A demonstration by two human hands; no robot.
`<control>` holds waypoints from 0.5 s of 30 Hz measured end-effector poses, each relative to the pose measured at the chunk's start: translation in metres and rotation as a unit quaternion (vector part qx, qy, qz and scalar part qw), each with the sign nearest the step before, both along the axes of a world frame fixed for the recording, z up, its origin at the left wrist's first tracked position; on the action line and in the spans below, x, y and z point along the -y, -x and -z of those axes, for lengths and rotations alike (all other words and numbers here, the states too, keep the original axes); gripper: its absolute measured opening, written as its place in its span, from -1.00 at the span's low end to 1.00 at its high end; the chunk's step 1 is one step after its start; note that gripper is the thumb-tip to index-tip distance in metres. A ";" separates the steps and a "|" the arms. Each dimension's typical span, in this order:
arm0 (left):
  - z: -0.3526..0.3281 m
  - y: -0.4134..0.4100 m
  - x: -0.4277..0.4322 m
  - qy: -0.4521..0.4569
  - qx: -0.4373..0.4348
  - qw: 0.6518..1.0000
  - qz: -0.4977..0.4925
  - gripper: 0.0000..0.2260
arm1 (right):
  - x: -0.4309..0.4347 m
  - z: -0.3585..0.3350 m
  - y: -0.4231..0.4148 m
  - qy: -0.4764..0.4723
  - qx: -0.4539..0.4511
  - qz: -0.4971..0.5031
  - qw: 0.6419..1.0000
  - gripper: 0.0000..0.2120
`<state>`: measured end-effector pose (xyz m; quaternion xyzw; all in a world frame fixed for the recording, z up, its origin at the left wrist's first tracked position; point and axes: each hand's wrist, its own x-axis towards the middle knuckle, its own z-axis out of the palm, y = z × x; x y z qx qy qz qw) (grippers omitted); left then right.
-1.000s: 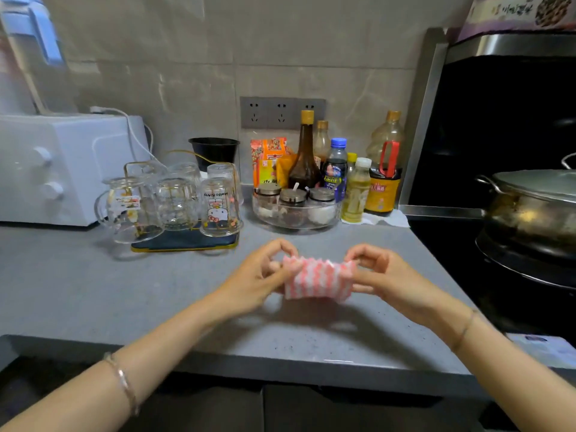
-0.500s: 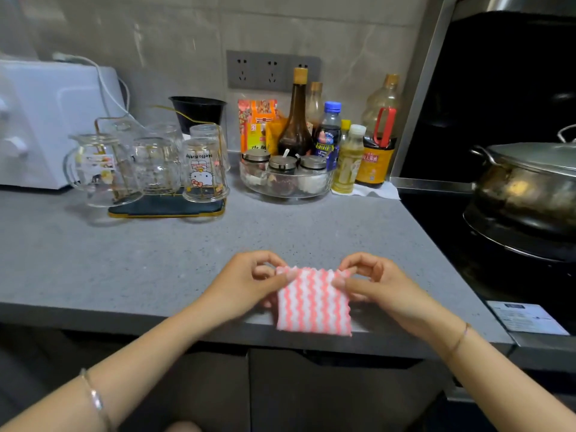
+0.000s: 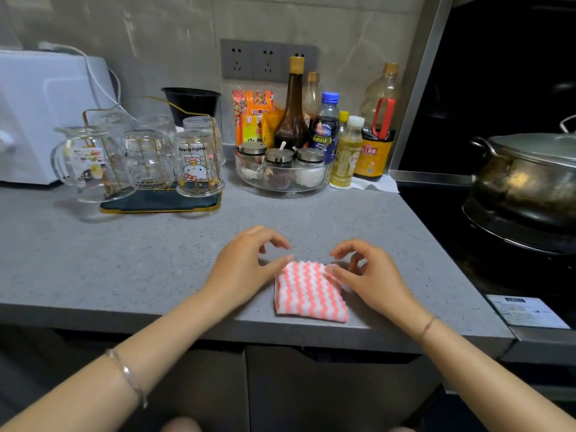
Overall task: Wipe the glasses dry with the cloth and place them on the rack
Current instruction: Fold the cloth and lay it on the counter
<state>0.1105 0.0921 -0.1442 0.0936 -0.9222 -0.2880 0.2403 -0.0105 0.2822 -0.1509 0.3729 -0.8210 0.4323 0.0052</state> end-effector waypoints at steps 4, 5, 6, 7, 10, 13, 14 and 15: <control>0.001 -0.027 -0.010 -0.011 -0.012 0.990 0.142 -0.84 | -0.016 0.001 -0.025 0.030 0.010 -0.120 0.992 -0.92; 0.005 -0.033 -0.011 0.004 0.002 0.986 0.165 -0.76 | -0.020 0.004 -0.030 0.011 0.001 -0.149 0.989 -0.88; 0.009 -0.037 -0.012 0.025 0.014 0.983 0.179 -0.70 | -0.024 0.007 -0.034 -0.012 -0.017 -0.166 0.986 -0.84; 0.013 -0.040 -0.011 0.041 0.020 0.982 0.185 -0.65 | -0.027 0.010 -0.036 -0.030 -0.038 -0.172 0.984 -0.81; 0.021 -0.050 -0.008 0.059 0.017 0.984 0.170 -0.54 | -0.034 0.013 -0.038 -0.046 -0.064 -0.170 0.982 -0.70; 0.024 -0.059 -0.009 0.075 0.015 0.982 0.170 -0.59 | -0.041 0.018 -0.040 -0.049 -0.099 -0.177 0.978 -0.62; 0.024 -0.061 -0.011 0.078 0.011 0.981 0.175 -0.64 | -0.043 0.020 -0.042 -0.049 -0.109 -0.180 0.976 -0.63; 0.025 -0.062 -0.012 0.080 0.007 0.981 0.179 -0.67 | -0.045 0.021 -0.044 -0.046 -0.117 -0.179 0.976 -0.64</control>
